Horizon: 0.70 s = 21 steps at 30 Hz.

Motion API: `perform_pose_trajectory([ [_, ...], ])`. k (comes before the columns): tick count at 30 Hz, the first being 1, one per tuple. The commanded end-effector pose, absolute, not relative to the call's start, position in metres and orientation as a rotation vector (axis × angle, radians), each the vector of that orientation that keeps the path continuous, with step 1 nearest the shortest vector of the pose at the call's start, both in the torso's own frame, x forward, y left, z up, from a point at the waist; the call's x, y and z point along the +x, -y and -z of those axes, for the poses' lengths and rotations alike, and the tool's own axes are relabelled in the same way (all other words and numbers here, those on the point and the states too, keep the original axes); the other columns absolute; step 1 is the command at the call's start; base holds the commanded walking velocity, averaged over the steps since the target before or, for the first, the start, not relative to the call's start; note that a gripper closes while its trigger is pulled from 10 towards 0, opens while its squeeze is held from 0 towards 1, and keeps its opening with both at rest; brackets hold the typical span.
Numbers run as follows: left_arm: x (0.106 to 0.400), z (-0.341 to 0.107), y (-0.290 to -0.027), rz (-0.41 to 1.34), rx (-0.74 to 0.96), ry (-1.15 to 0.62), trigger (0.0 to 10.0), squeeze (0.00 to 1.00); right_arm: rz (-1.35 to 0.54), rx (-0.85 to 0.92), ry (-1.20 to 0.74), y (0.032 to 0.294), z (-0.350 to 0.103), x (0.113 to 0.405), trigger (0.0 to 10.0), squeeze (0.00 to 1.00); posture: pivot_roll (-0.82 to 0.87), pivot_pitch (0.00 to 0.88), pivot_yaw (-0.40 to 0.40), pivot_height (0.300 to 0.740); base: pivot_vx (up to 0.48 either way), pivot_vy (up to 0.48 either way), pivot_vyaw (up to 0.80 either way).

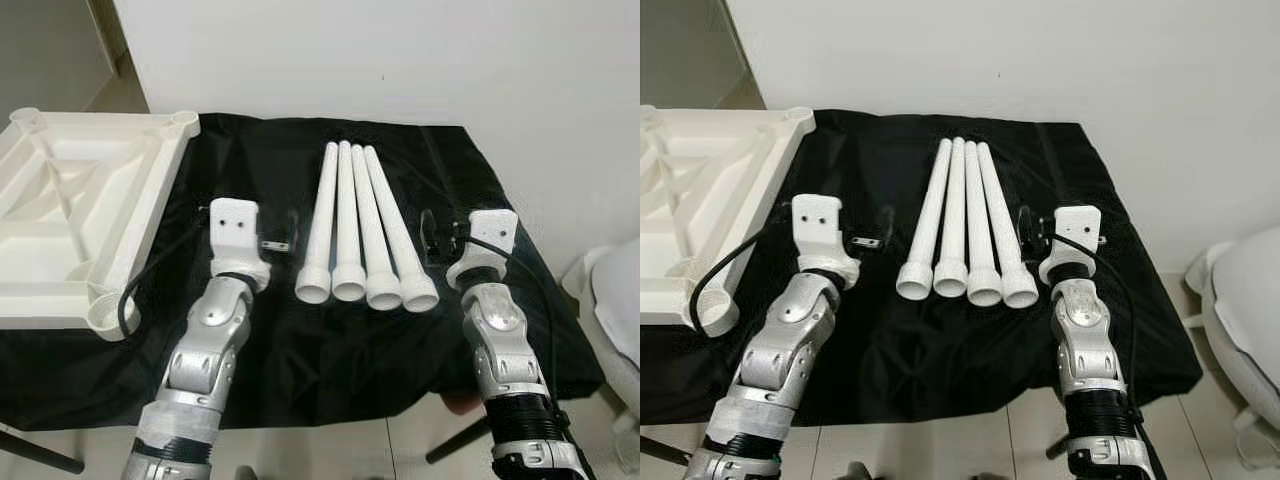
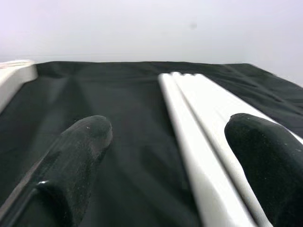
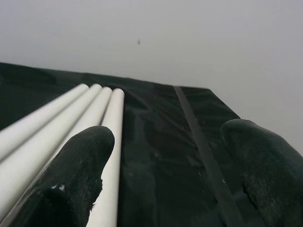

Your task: Building children table

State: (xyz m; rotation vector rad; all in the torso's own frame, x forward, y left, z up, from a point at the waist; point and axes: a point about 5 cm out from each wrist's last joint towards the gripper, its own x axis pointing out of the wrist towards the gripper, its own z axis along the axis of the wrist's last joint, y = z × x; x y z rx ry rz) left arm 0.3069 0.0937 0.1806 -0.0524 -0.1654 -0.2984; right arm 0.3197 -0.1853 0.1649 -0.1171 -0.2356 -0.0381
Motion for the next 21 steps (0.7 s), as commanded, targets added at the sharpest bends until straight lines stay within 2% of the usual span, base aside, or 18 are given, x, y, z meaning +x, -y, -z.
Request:
perform_pose_trajectory([
  [1,0.302,-0.184,-0.082,0.468,-0.015,0.175,10.0,0.0,0.042,-0.094,0.204,0.19,-0.16,0.315,10.0,0.0,-0.12,0.092,0.034,0.74,0.0,0.0,0.0],
  [5,0.295,-0.189,-0.074,0.573,0.03,0.194,10.0,0.0,-0.014,-0.046,0.086,0.19,-0.141,0.304,10.0,0.0,-0.14,0.102,0.057,0.74,0.0,0.0,0.0],
  [8,0.294,-0.19,-0.073,0.574,0.034,0.193,10.0,0.0,-0.029,-0.043,0.064,0.19,-0.137,0.302,10.0,0.0,-0.14,0.102,0.057,0.74,0.0,0.0,0.0],
  [10,0.296,-0.194,-0.072,0.563,0.031,0.192,10.0,0.0,-0.091,-0.037,0.01,0.187,-0.126,0.296,10.0,0.0,-0.16,0.104,0.092,0.74,0.0,0.0,0.0],
  [12,0.297,-0.196,-0.072,0.554,0.03,0.194,10.0,0.0,-0.127,-0.023,-0.017,0.185,-0.12,0.294,10.0,0.0,-0.16,0.104,0.095,0.74,0.0,0.0,0.0],
  [21,0.298,-0.205,-0.065,0.548,0.034,0.206,10.0,0.0,-0.269,-0.074,-0.033,0.175,-0.116,0.29,10.0,0.0,-0.15,0.102,0.123,0.74,0.0,0.0,0.0],
])
